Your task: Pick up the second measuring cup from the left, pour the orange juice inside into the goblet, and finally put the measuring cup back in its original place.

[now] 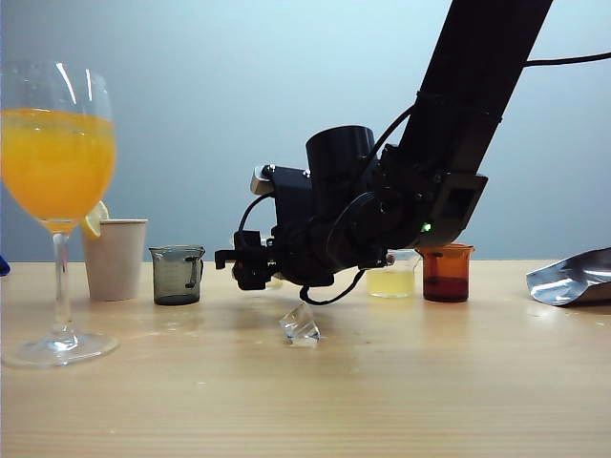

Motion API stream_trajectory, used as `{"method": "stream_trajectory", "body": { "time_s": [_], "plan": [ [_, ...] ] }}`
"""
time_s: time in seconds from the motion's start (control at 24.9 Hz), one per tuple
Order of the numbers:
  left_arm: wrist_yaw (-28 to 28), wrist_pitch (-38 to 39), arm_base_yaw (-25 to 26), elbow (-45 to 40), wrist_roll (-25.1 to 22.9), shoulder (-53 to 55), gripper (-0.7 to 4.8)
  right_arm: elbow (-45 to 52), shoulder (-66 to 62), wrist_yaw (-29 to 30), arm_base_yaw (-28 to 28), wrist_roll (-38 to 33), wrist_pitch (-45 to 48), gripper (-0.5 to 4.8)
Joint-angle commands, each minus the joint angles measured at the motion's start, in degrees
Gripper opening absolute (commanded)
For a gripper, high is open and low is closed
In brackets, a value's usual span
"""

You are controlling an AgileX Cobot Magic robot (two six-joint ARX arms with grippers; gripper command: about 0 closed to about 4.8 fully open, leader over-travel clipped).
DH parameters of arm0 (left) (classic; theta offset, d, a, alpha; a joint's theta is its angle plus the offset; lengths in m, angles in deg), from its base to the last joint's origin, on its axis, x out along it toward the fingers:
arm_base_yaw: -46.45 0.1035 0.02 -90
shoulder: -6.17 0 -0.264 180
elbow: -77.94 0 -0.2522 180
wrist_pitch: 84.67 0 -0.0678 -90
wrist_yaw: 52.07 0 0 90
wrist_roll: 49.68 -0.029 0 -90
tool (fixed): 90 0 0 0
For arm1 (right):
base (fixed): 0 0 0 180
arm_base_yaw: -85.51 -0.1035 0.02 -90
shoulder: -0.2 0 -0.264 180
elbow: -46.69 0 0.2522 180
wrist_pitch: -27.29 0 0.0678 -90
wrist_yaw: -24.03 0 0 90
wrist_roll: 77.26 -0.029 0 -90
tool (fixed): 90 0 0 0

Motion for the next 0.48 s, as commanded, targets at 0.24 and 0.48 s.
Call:
{"method": "stream_trajectory", "body": {
  "time_s": [0.24, 0.48],
  "plan": [
    [-0.09, 0.77, 0.02, 0.20, -0.26, -0.04, -0.06, -0.02, 0.22, -2.14, 0.02, 1.07, -2.43, 0.30],
    [-0.11, 0.77, 0.02, 0.20, -0.24, -0.02, -0.06, -0.02, 0.22, -2.62, 0.11, 1.25, -2.43, 0.53]
  ]
}}
